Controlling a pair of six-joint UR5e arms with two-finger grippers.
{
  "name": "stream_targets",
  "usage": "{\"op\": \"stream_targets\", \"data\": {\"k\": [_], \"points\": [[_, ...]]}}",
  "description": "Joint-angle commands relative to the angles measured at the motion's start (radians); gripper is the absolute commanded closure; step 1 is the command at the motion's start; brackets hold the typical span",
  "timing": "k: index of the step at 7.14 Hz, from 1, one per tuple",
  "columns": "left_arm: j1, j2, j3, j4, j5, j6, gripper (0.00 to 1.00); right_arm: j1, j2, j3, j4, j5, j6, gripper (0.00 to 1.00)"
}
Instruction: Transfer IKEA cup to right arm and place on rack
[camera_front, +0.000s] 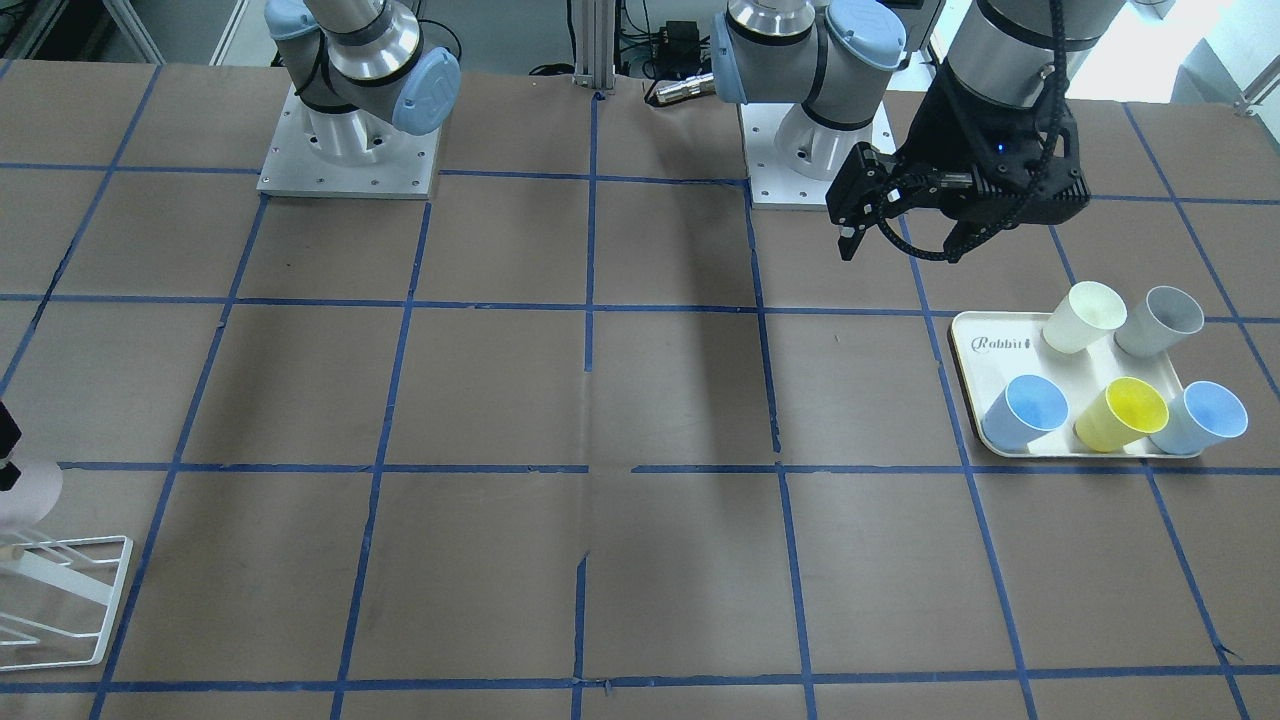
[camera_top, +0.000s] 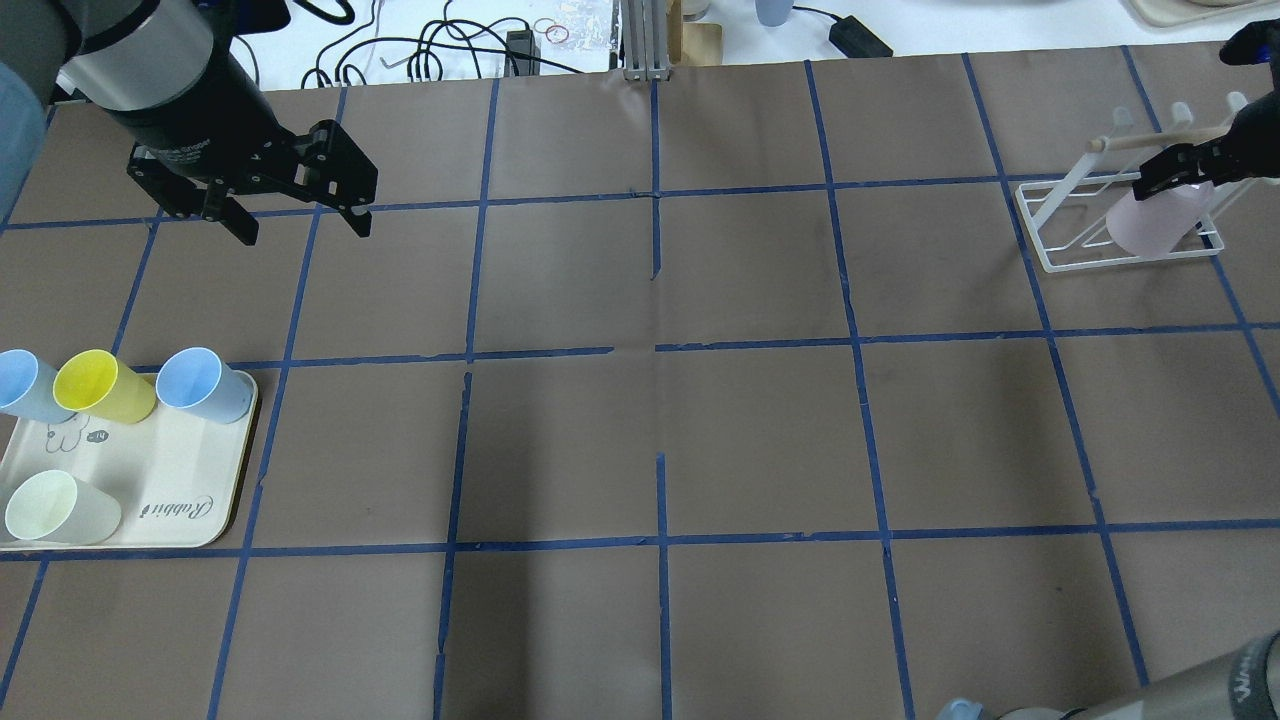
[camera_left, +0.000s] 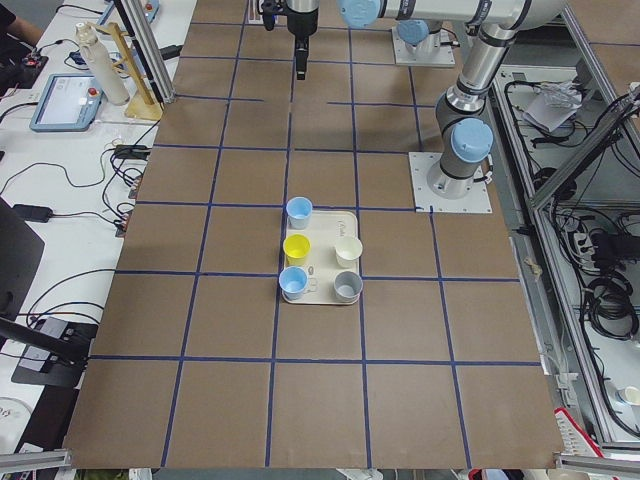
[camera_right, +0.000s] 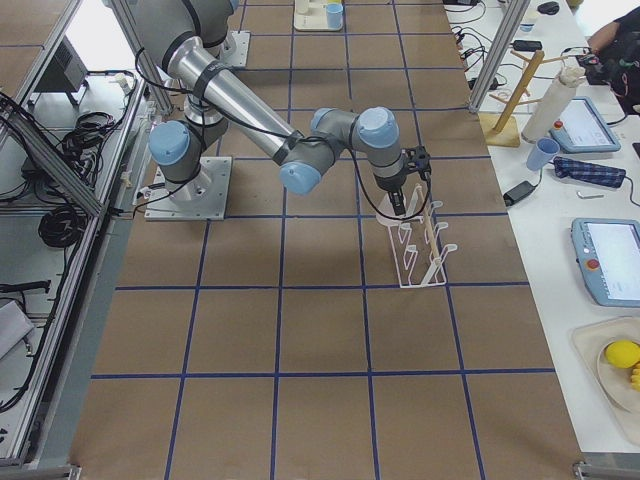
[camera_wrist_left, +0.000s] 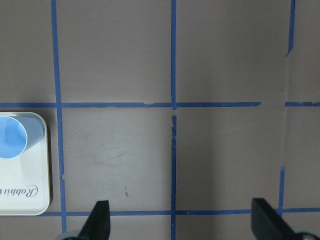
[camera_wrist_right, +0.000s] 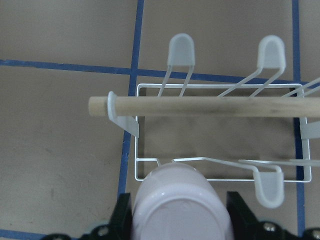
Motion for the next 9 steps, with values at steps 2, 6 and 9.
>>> {"op": "stream_targets", "data": {"k": [2,6,9], "points": [[0.0,0.0,-0.002,0.0,-0.001,0.0,0.0,0.002,0.025,0.0,-0.014,0.0,0.005,0.94],[0.0,0.0,-0.001,0.0,0.002,0.002,0.0,0.002,0.036,0.0,-0.014,0.0,0.034,0.61],[0.0,-0.001,-0.001,0.0,0.001,0.002,0.0,0.003,0.033,-0.001,-0.014,0.0,0.06,0.0]]}}
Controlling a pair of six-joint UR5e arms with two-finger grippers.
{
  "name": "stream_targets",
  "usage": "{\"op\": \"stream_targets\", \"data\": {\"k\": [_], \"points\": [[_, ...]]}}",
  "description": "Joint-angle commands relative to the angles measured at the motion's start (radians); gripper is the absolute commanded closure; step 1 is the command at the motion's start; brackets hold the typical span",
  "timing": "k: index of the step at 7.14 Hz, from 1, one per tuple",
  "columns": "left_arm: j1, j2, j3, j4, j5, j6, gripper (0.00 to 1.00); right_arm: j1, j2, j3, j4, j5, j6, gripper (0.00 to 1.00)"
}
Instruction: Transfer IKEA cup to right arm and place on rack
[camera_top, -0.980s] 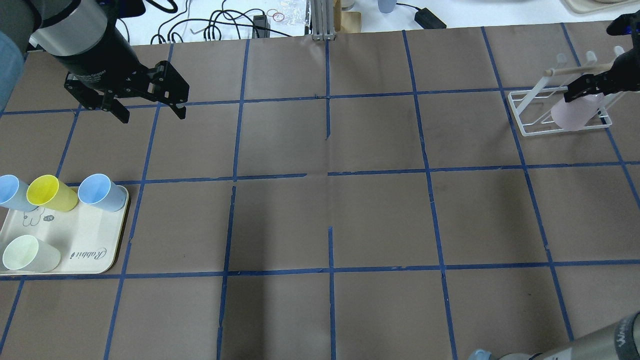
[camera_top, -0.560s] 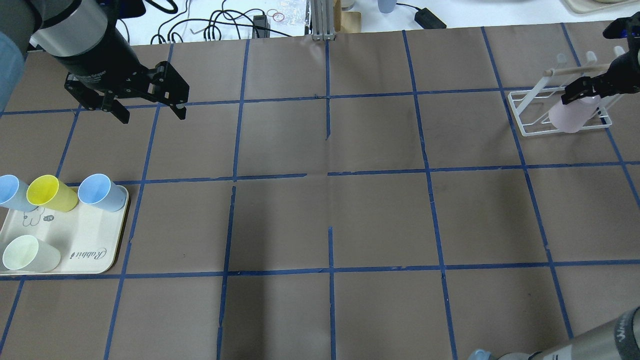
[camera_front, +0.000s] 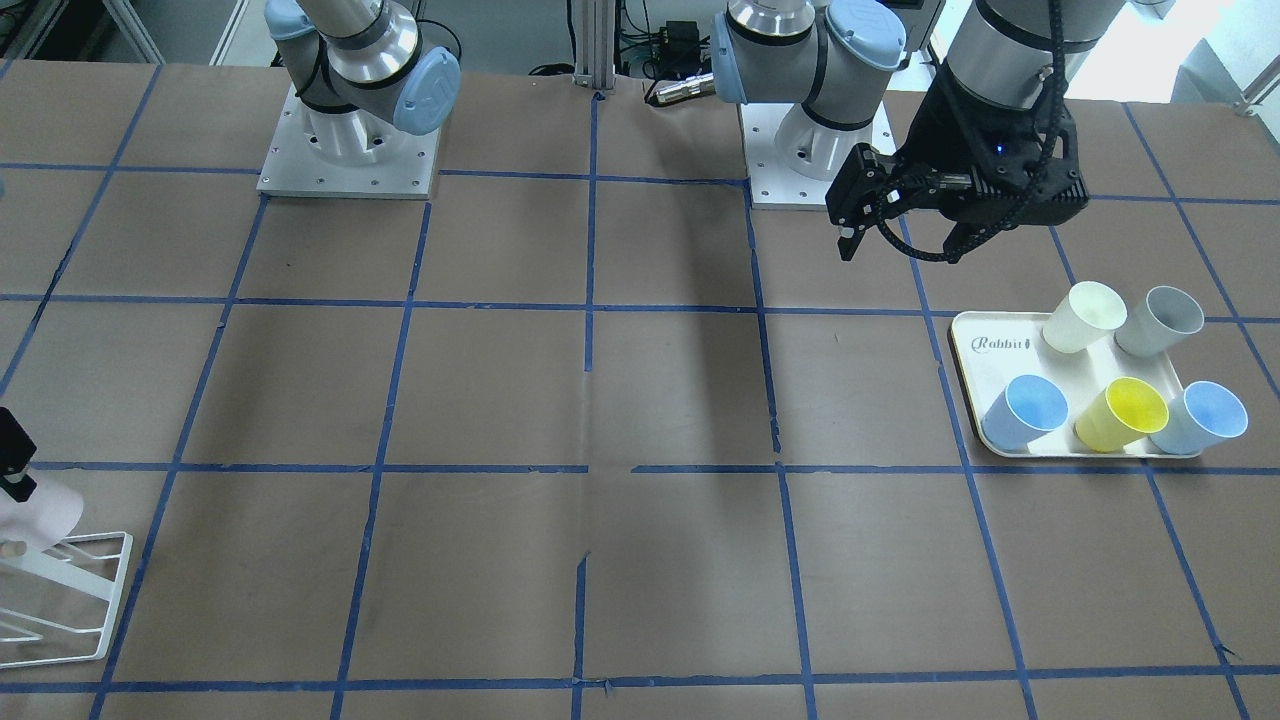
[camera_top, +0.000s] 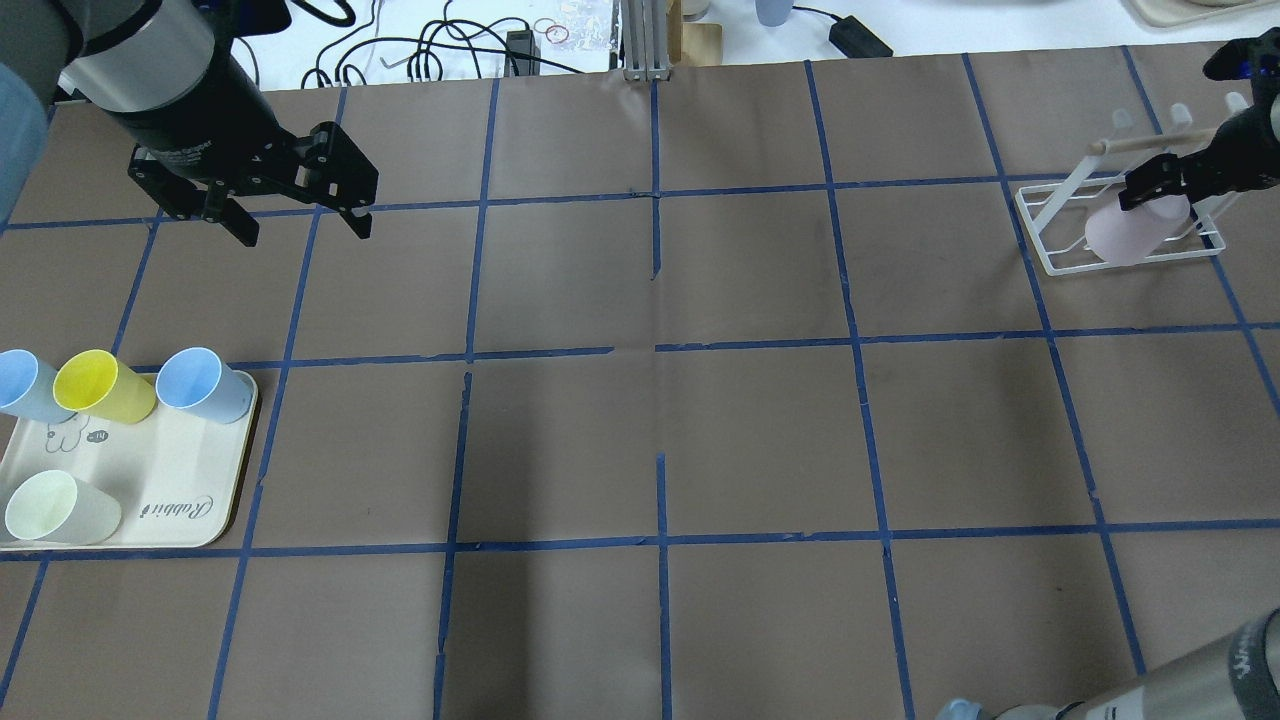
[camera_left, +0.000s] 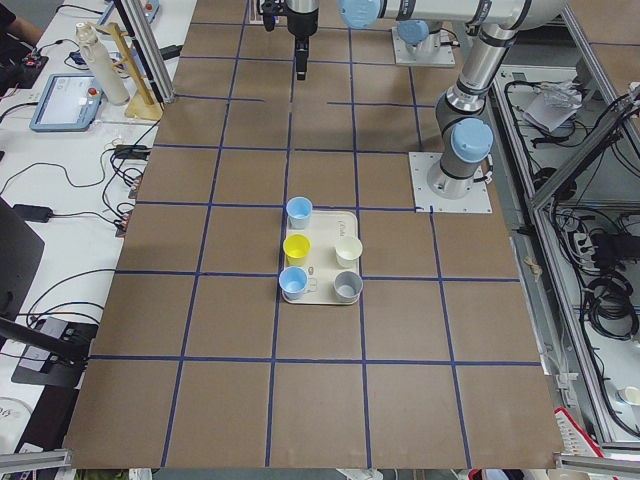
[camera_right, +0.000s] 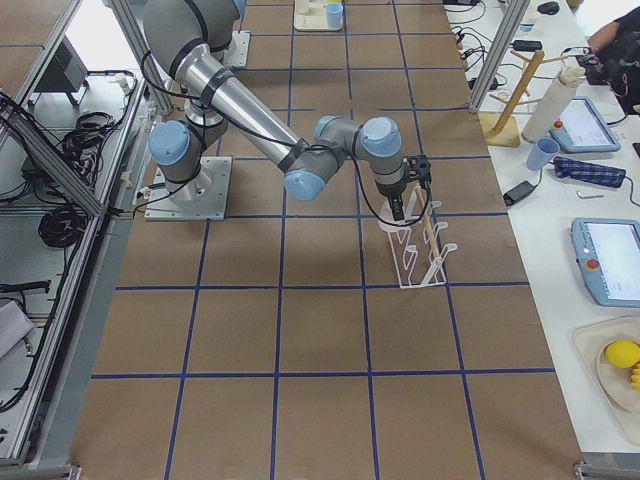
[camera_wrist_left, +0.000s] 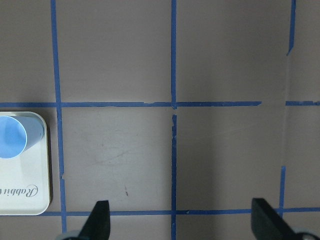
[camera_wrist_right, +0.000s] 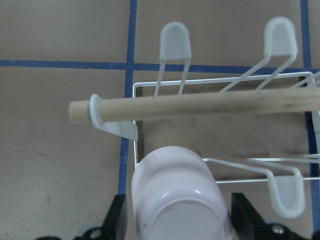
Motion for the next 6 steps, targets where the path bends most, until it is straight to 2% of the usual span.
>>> {"op": "stream_targets", "data": {"k": [1,3,5,6], "points": [[0.0,0.0,0.0,0.0,0.0,0.0,0.0,0.0,-0.009,-0.001,0.001,-0.003,0.041,0.0],[0.0,0.0,0.0,0.0,0.0,0.0,0.0,0.0,-0.059,-0.001,0.028,-0.021,0.056,0.0],[0.0,0.0,0.0,0.0,0.0,0.0,0.0,0.008,-0.194,-0.001,0.199,-0.066,0.072,0.0],[0.0,0.0,0.0,0.0,0.0,0.0,0.0,0.026,-0.27,-0.001,0.337,-0.105,0.082,0.0]]}}
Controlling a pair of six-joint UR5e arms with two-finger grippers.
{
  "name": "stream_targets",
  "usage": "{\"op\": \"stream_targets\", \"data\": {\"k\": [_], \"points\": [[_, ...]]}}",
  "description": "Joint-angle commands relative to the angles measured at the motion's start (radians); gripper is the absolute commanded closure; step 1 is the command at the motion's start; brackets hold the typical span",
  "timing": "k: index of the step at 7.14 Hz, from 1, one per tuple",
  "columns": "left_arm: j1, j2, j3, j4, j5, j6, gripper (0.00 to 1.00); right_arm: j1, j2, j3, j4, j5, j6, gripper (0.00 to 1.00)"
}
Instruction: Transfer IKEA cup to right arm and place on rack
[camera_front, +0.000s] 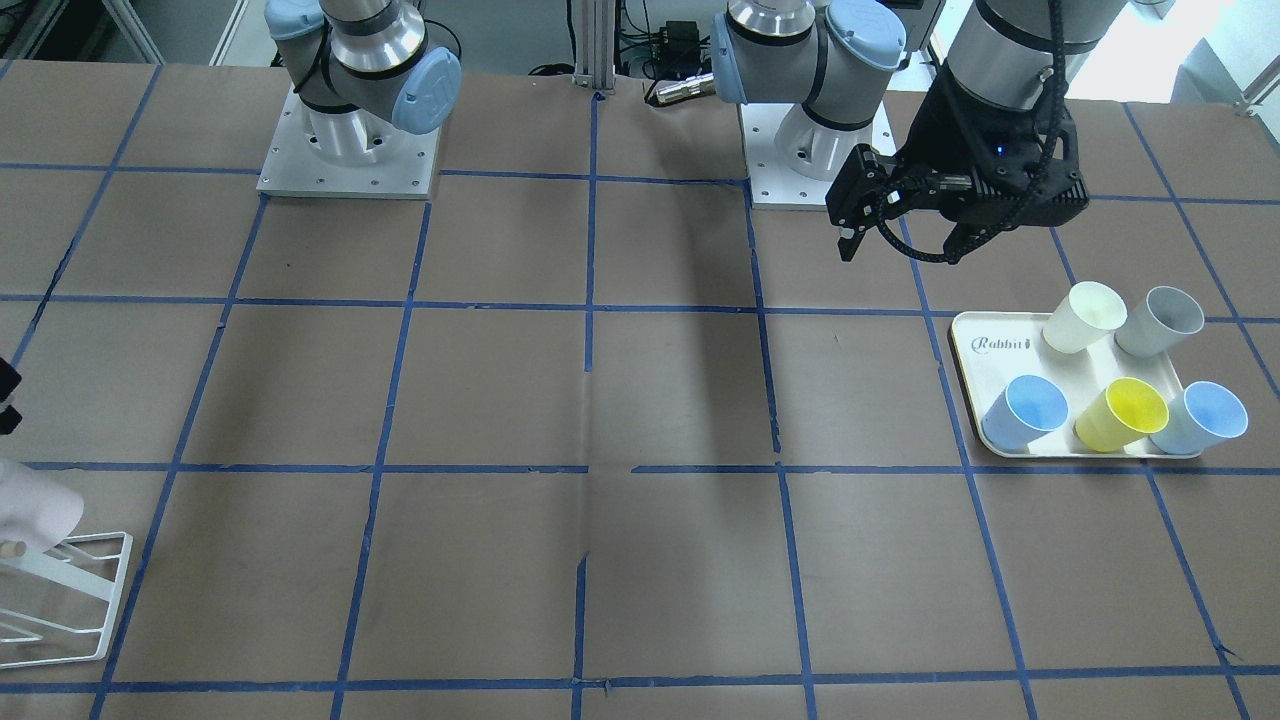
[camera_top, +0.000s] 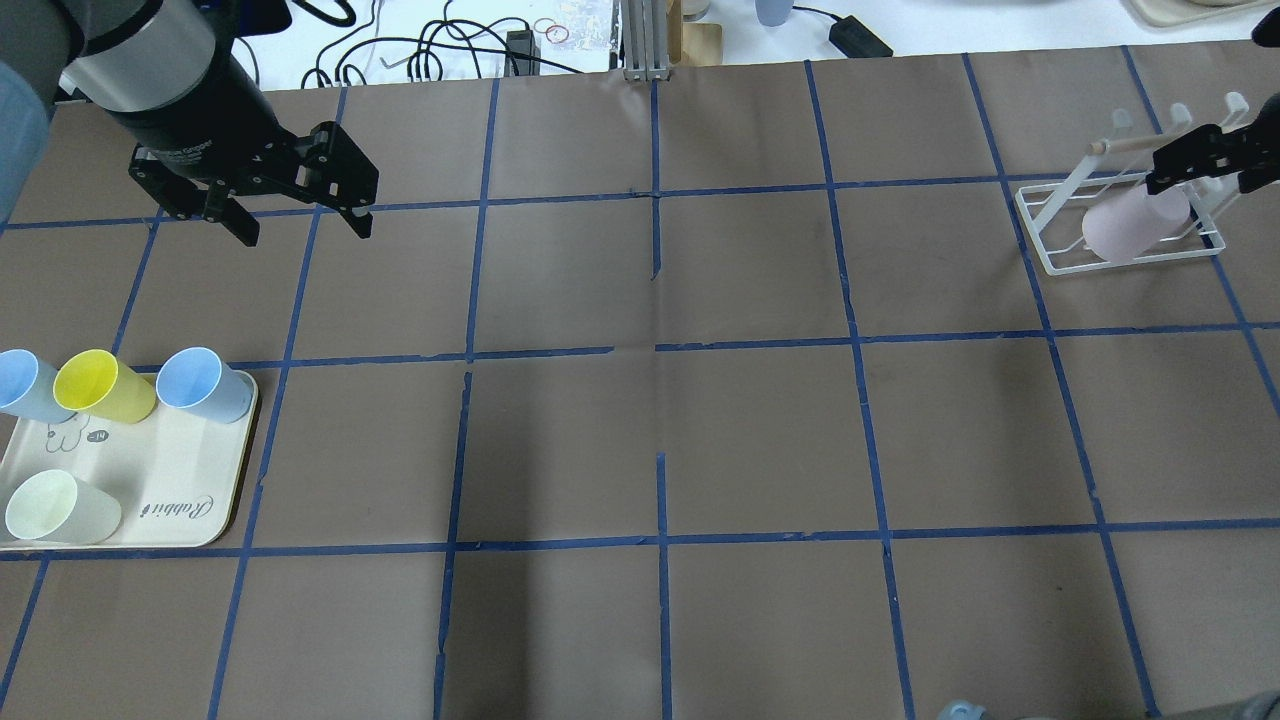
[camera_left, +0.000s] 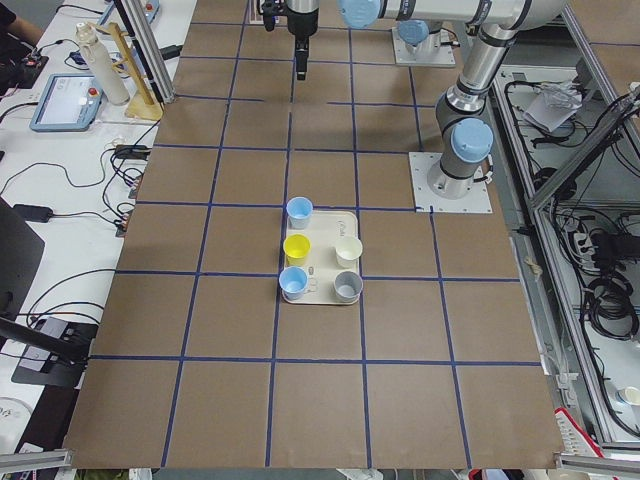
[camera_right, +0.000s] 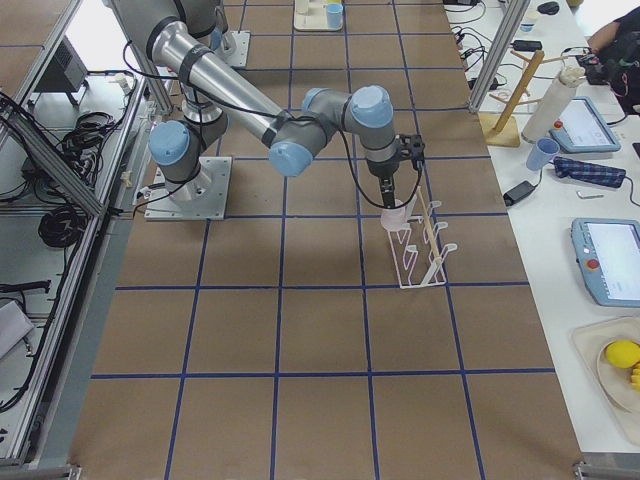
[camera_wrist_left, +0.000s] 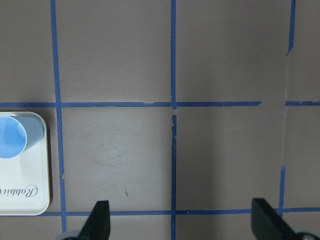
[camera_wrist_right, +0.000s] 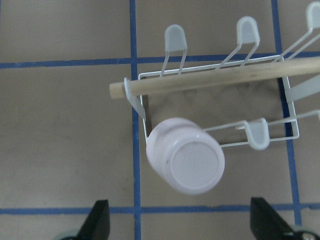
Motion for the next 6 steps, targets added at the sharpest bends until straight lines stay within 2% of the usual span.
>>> {"op": "stream_targets", "data": {"k": [1,2,3,6], "points": [[0.0,0.0,0.0,0.0,0.003,0.002,0.0,0.043,-0.162,0.002,0.201,-0.055,0.054,0.0],[0.002,-0.002,0.005,0.0,0.005,0.002,0.0,0.084,-0.213,0.0,0.314,-0.081,0.107,0.0],[0.002,-0.002,0.006,-0.002,0.003,0.002,0.0,0.142,-0.252,-0.001,0.394,-0.092,0.243,0.0],[0.002,-0.002,0.005,-0.002,0.005,0.002,0.0,0.38,-0.328,-0.003,0.471,-0.097,0.533,0.0]]}}
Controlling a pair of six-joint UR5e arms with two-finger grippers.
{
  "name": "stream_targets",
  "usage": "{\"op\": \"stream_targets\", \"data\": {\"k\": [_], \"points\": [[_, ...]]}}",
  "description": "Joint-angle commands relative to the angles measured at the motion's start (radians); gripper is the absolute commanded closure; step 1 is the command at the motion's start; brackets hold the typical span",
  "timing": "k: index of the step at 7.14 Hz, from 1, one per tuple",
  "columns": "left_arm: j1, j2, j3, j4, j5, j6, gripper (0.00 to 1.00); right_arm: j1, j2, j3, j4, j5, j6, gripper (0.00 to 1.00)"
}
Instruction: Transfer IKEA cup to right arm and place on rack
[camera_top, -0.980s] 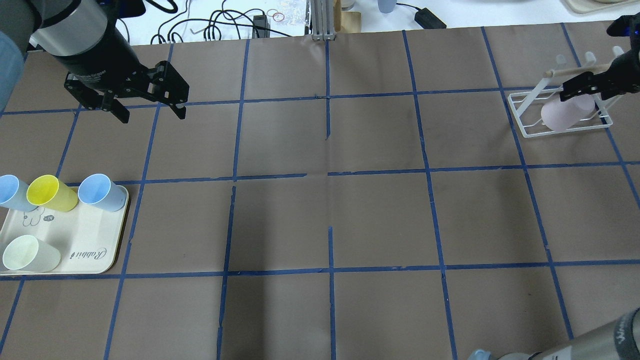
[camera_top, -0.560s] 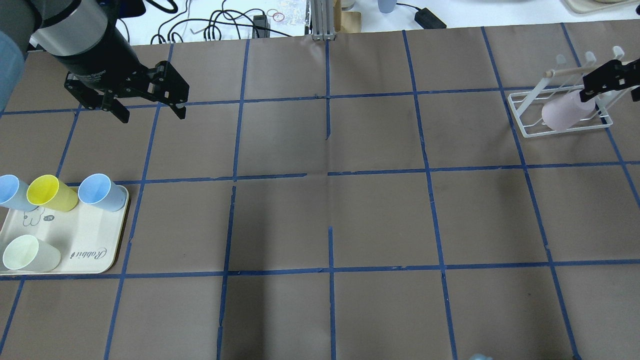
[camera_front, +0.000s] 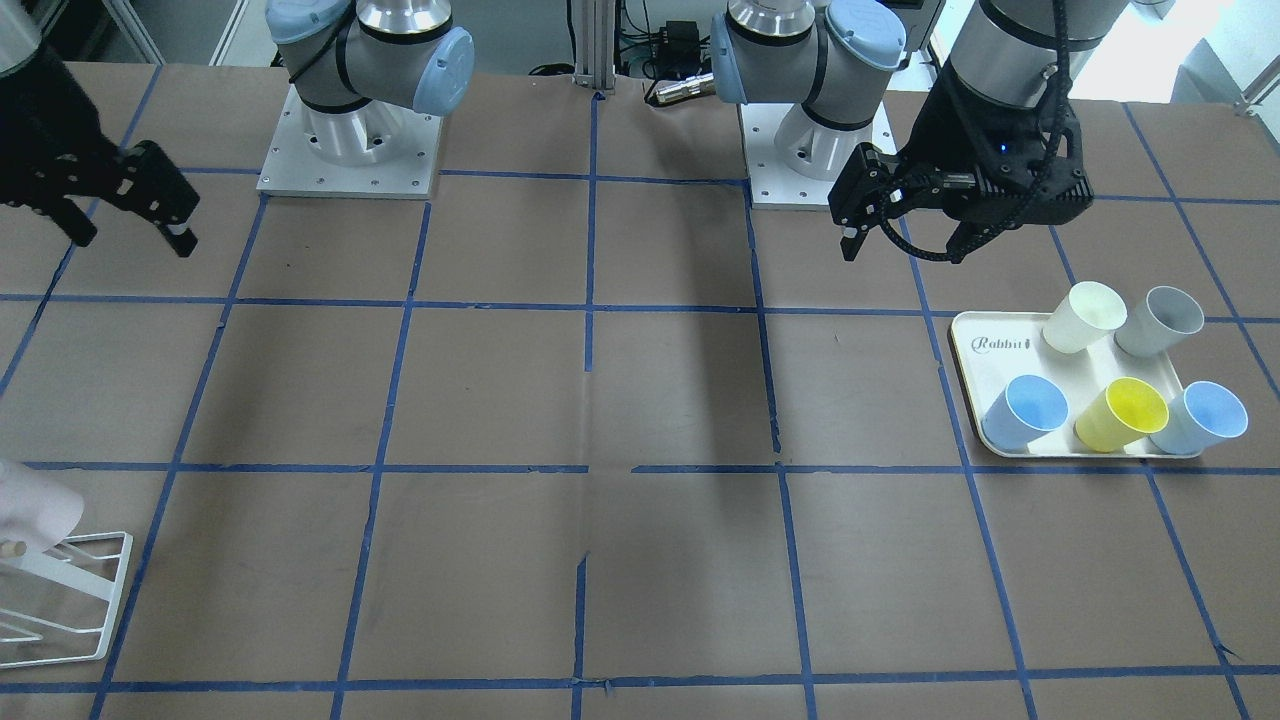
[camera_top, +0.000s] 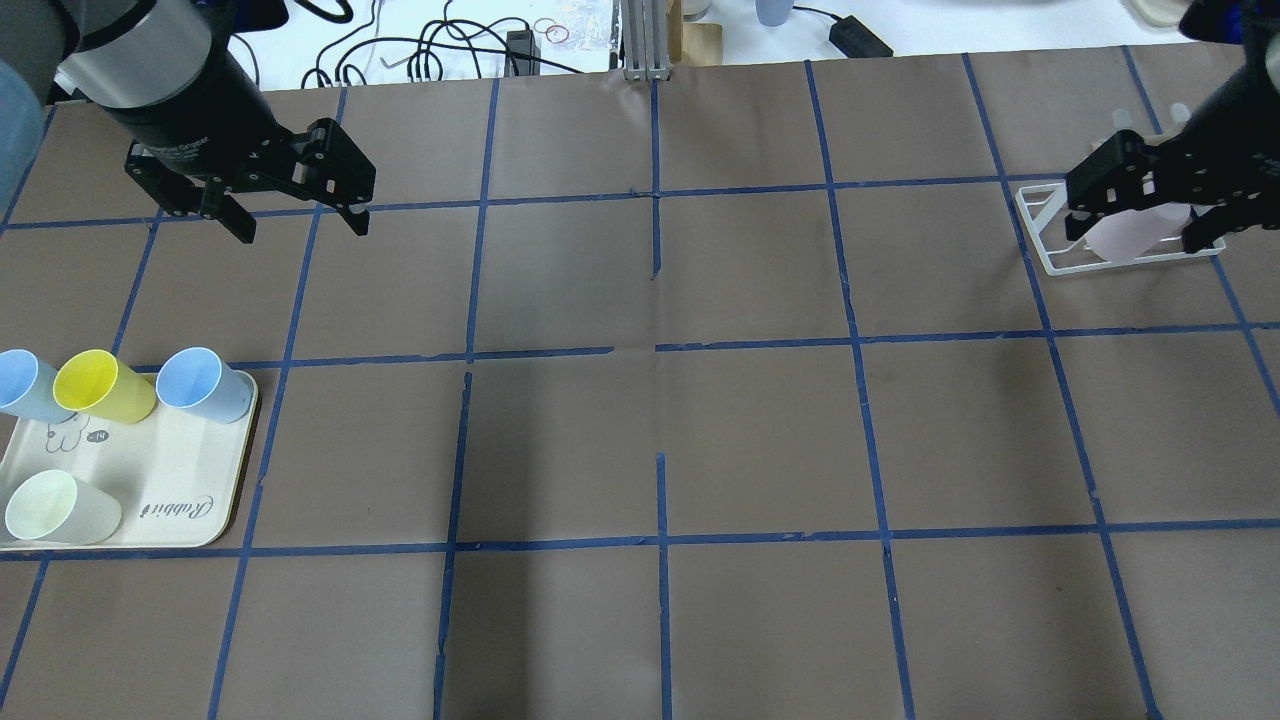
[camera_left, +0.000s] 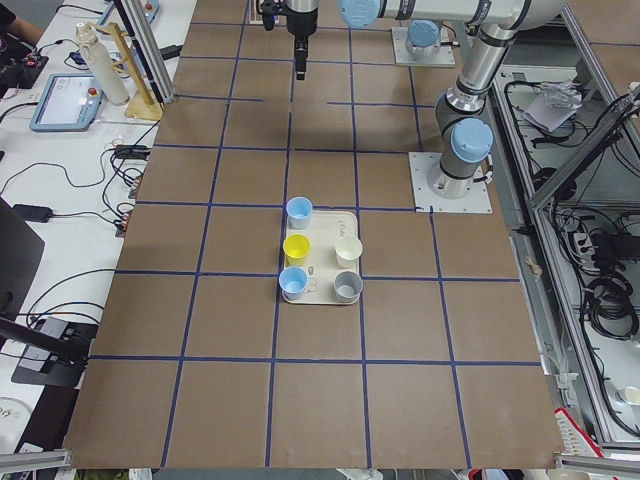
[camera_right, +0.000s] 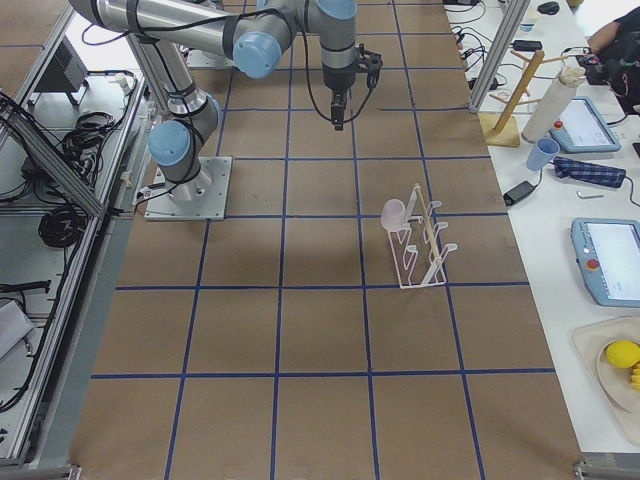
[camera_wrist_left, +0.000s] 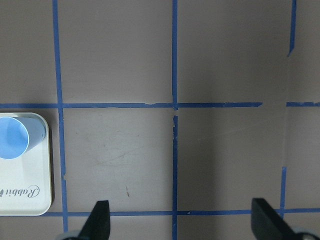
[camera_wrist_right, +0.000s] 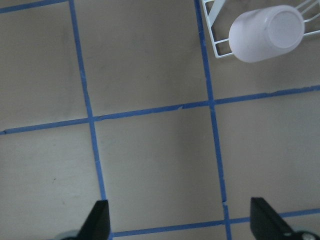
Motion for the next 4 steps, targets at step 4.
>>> {"op": "stream_targets", "data": {"k": [4], "points": [[0.0,0.001,-0.004,0.0,-0.002,0.001,0.0,0.295,-0.041,0.018,0.024,-0.086,0.232,0.0]]}}
